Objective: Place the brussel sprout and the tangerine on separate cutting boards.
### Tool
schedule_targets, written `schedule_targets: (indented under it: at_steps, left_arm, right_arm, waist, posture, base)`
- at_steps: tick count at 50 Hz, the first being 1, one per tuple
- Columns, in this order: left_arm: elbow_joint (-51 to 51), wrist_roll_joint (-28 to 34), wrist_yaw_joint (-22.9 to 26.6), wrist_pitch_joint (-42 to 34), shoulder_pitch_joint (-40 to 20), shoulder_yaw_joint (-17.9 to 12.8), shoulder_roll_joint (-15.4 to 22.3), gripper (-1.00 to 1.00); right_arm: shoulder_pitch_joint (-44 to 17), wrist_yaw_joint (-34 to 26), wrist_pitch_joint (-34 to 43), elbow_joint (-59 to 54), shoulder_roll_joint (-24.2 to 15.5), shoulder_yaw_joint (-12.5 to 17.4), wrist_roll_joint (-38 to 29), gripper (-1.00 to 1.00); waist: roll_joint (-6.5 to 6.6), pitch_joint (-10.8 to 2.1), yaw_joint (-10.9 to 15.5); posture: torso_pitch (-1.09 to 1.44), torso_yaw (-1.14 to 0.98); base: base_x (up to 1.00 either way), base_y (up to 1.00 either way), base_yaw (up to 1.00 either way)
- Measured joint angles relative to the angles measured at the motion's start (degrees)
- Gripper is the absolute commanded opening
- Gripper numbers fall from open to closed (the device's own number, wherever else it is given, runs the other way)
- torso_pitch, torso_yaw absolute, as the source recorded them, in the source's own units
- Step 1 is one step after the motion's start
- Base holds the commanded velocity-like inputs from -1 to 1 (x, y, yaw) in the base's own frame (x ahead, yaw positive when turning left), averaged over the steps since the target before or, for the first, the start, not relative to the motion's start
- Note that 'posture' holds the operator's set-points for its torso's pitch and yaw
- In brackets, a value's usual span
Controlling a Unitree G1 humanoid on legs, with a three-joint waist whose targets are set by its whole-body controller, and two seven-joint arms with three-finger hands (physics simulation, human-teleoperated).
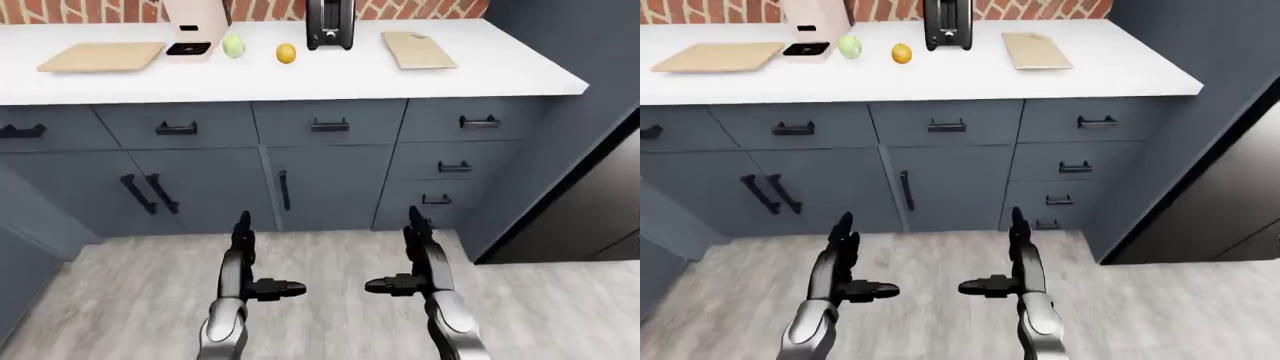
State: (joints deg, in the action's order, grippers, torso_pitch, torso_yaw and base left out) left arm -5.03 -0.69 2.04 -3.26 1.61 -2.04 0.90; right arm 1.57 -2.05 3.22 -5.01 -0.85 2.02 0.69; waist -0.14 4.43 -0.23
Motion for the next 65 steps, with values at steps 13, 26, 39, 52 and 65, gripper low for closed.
schedule_targets:
  at_steps: [13, 26, 39, 52, 65]
  left_arm:
    - [17.24, 1.69, 2.97, -16.01, -8.44, -2.22, 2.80, 1.00]
    - [34.59, 3.74, 5.13, -30.57, -16.63, -8.07, 8.12, 1.00]
    - [36.08, 5.64, 6.25, -30.24, -16.41, -6.19, 7.42, 1.00]
    - [37.54, 7.95, 6.84, -29.26, -14.57, -8.08, 8.07, 1.00]
    - [37.97, 8.91, 7.69, -28.85, -14.67, -7.72, 7.86, 1.00]
  right_arm:
    - [-11.53, -2.60, 20.14, 25.51, -2.40, 0.57, -0.23, 1.00]
    - [-20.31, -0.32, 30.36, 34.58, -6.61, 6.52, 5.08, 1.00]
    - [-19.75, 2.27, 31.21, 35.67, -6.60, 6.16, 8.01, 1.00]
    - [-17.34, 1.22, 28.92, 33.52, -5.17, 4.38, 7.55, 1.00]
    - [-17.72, 1.20, 28.20, 34.74, -4.91, 4.64, 8.24, 1.00]
  waist:
    - [0.75, -3.33, 0.25]
    - [1.53, -2.56, 0.11]
    - [-1.51, -2.59, -0.61]
    - [3.98, -1.90, -0.05]
    - [0.44, -3.04, 1.40]
  posture:
    - [0.00, 0.00]
    - [0.00, 0.00]
    - [0.00, 0.00]
    - [0.00, 0.00]
    - [0.00, 0.00]
  base:
    - [0.00, 0.02, 0.00]
    - [0.16, 0.22, 0.00]
    - [0.26, 0.31, 0.00]
    - [0.35, 0.32, 0.00]
    - [0.38, 0.13, 0.00]
